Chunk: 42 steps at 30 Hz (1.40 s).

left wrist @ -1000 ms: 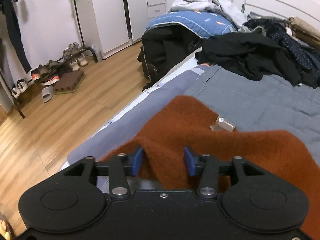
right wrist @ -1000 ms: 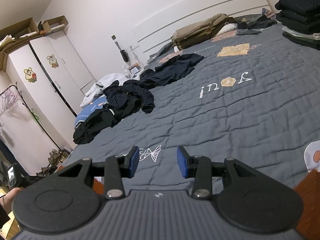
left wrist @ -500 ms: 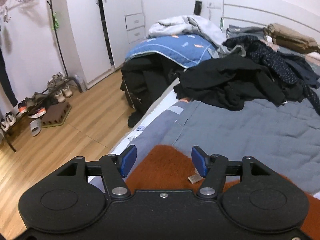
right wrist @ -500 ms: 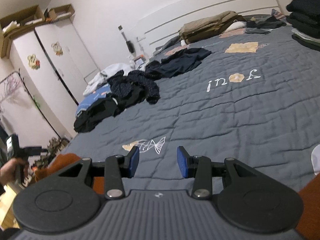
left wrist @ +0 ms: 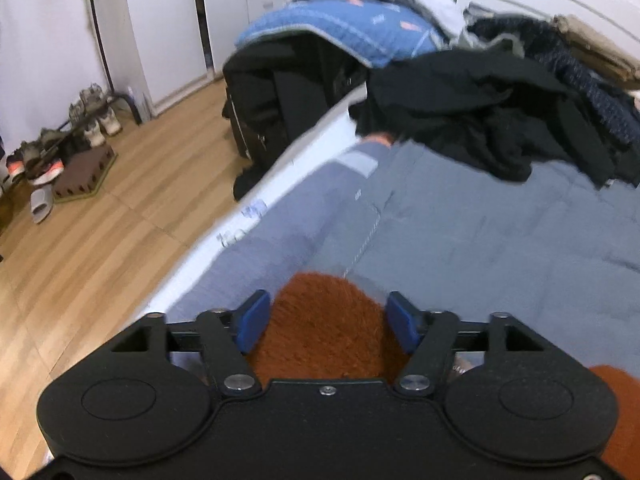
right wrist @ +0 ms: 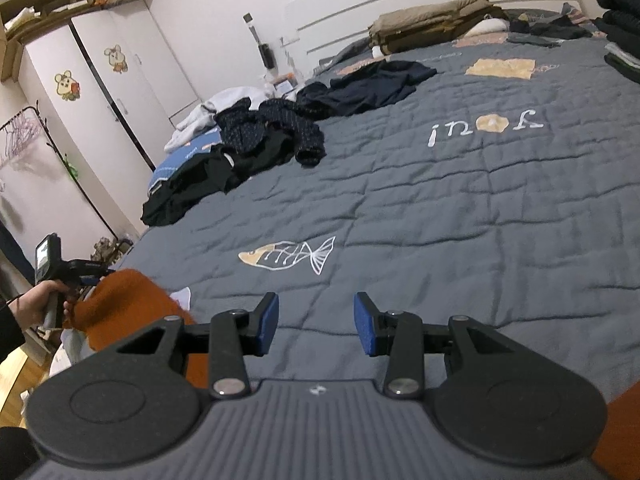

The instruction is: Fold clothes

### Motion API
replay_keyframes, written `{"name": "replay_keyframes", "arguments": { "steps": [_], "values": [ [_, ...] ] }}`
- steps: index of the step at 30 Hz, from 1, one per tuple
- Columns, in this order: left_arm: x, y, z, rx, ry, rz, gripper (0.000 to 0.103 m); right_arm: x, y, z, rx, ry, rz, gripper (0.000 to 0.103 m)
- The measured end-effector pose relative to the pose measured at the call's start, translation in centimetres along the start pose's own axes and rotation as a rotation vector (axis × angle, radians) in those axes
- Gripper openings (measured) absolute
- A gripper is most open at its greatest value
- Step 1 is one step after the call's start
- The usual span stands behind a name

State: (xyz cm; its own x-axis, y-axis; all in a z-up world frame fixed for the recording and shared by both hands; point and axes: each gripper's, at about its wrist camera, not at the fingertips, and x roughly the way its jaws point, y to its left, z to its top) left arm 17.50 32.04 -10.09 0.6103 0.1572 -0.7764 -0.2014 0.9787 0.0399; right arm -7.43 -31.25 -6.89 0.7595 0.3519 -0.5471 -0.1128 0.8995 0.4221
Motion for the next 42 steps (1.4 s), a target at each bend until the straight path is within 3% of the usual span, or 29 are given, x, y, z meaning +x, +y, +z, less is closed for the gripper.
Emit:
{"name": "replay_keyframes", "arguments": {
  "steps": [1,2,3,4,5,7,15,23,26,30,34,38,42],
  "values": [
    [0.1,-0.1,-0.2,0.008,-0.008,-0.004,0.071,0.2,0.0,0.0,0.0,0.005,0.0,0.04],
    [0.2,-0.1,-0.4,0.015,-0.018,-0.01,0.062,0.3,0.1,-0.1,0.0,0.01,-0.001,0.04],
    [0.3,-0.1,-0.5,0.021,-0.022,-0.014,0.051,0.5,0.1,-0.1,0.0,0.014,-0.001,0.04],
    [0.4,-0.1,-0.6,0.027,-0.025,-0.018,0.031,0.6,0.2,-0.1,0.0,0.018,-0.002,0.04],
    [0.4,-0.1,-0.5,0.032,-0.028,-0.015,0.021,0.7,0.2,-0.1,0.0,0.019,-0.002,0.04],
    [0.0,0.1,-0.3,0.043,-0.039,-0.011,0.015,0.8,0.3,-0.1,0.0,0.021,0.001,0.04],
    [-4.7,1.2,4.2,0.03,-0.21,-0.025,0.01,0.8,0.6,-0.2,-0.004,0.024,-0.001,0.04],
    [-6.8,-1.3,11.3,0.035,-0.426,0.045,0.01,1.3,0.5,-0.3,-0.009,0.022,-0.024,0.04],
    [-6.4,-2.1,13.5,0.011,-0.461,0.076,0.01,1.6,0.2,-0.3,-0.008,0.017,-0.037,0.04],
    [-4.0,-3.1,14.3,0.001,-0.357,0.094,0.016,2.0,-0.2,-0.2,-0.006,0.016,-0.044,0.04],
    [-3.6,-4.4,12.3,0.04,-0.355,0.083,0.07,1.9,-0.4,0.0,-0.007,0.009,-0.044,0.04],
    [-5.9,-6.1,9.4,0.071,-0.358,-0.036,0.07,1.1,-0.6,0.2,-0.004,-0.011,-0.041,0.04],
    [-9.7,-8.9,5.5,0.09,-0.349,-0.203,0.07,0.3,-0.7,0.4,-0.001,-0.03,-0.038,0.04]
  ]
}}
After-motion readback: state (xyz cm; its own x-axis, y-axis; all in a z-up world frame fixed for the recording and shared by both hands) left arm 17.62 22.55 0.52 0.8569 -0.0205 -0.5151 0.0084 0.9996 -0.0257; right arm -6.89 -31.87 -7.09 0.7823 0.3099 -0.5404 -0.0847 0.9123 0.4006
